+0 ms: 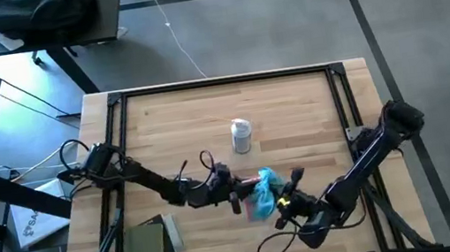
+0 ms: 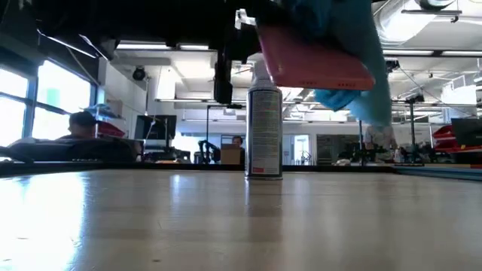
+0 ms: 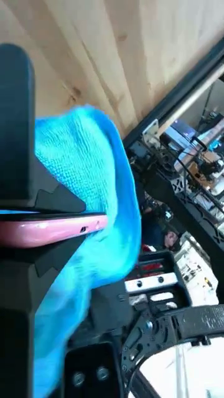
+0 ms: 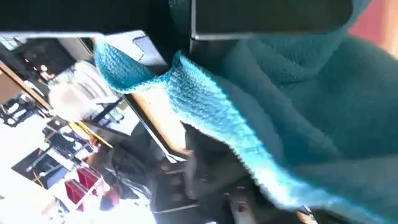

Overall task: Apply microfiber cloth
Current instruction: Wipe the pink cellphone with a blue microfiber cloth

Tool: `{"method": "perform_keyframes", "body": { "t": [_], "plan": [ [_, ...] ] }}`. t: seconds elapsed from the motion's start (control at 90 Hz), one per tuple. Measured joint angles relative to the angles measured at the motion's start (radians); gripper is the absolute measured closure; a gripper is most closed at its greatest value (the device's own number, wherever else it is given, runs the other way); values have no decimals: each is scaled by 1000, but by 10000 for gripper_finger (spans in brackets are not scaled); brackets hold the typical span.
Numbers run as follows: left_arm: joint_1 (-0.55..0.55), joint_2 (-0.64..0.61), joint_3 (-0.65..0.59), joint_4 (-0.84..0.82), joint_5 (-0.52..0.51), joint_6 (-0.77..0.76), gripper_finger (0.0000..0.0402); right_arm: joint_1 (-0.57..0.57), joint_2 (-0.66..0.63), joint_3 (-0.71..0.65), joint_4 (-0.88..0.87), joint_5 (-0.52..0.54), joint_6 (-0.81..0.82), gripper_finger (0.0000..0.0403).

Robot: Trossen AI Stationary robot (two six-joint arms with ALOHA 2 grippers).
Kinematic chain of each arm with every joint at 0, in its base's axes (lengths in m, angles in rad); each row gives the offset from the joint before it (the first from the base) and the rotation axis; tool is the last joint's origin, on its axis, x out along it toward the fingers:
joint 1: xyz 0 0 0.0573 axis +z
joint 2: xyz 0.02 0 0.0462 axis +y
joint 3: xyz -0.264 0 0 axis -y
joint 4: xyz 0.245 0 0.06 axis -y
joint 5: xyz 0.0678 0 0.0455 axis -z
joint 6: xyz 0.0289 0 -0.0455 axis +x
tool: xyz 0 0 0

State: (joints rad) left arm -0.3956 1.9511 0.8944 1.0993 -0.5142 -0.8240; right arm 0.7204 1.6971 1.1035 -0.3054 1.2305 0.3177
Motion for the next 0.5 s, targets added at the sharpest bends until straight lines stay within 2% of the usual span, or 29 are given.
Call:
{"method": "perform_keyframes", "body": {
  "t": [0.067, 0.156, 0.244, 0.333, 0.411, 0.5],
  "plan": [
    [-13, 0, -10, 9, -37, -33, 387, -2, -34, 0, -85, 9, 49, 403],
    [-35, -2, -35, 31, -136, -38, 387, 3, -74, 0, -249, 4, 163, 403],
    [-46, -2, -66, 73, -227, -38, 387, 30, -100, -1, -486, -1, 404, 403],
    [-42, -2, -82, 84, -261, -38, 387, 72, -99, -20, -676, 1, 666, 403],
    [-33, -2, -89, 75, -282, -47, 387, 92, -99, -78, -669, 20, 797, 403],
    [-15, -2, -90, 7, -304, -113, 387, 104, -95, -158, -525, 40, 828, 403]
  ]
}}
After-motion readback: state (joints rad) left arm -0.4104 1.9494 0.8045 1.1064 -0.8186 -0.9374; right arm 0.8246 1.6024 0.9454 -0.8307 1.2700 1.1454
